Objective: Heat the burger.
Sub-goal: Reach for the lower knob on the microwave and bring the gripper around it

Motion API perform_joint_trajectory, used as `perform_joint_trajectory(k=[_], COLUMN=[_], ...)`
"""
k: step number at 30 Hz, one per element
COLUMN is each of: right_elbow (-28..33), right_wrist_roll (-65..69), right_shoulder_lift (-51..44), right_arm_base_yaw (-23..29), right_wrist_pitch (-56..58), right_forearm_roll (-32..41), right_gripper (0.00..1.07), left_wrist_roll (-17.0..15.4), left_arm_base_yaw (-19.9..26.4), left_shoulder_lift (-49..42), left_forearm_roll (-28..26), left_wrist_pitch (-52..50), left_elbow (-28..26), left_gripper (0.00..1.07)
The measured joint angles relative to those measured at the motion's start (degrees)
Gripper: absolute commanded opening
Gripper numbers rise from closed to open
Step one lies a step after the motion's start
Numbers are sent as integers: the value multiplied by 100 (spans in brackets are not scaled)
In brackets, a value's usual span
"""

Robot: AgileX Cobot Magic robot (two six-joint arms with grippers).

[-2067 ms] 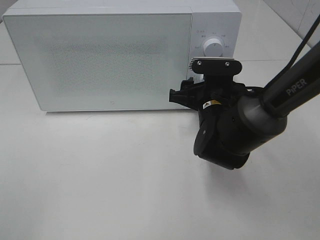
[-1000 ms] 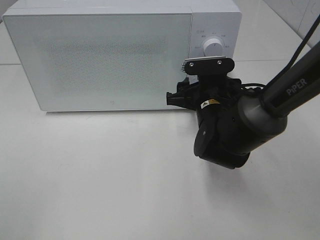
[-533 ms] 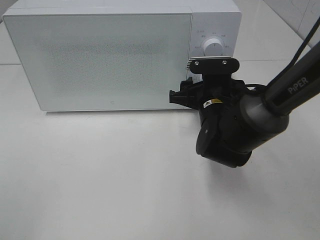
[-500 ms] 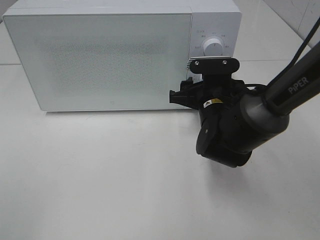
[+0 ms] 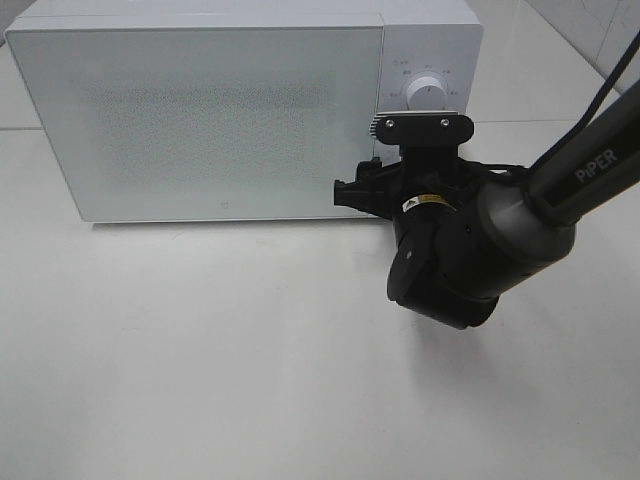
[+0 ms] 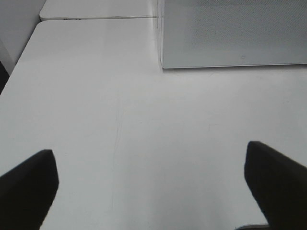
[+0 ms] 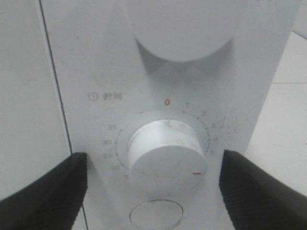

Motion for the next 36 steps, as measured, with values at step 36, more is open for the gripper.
perform_joint_trajectory(k=[36], right_elbow=[-115], right_wrist_roll=[-63], right_shoulder_lift=[-97], right_arm_base_yaw=[166], right_wrist_pitch=[-126], right_forearm_roll=[527], right_gripper=[56], left_wrist_roll=[0], left_arm_base_yaw=[0], left_shoulder_lift=[0], left_forearm_roll=[0], left_wrist_pitch=[0], left_elbow=[0], left_gripper=[98])
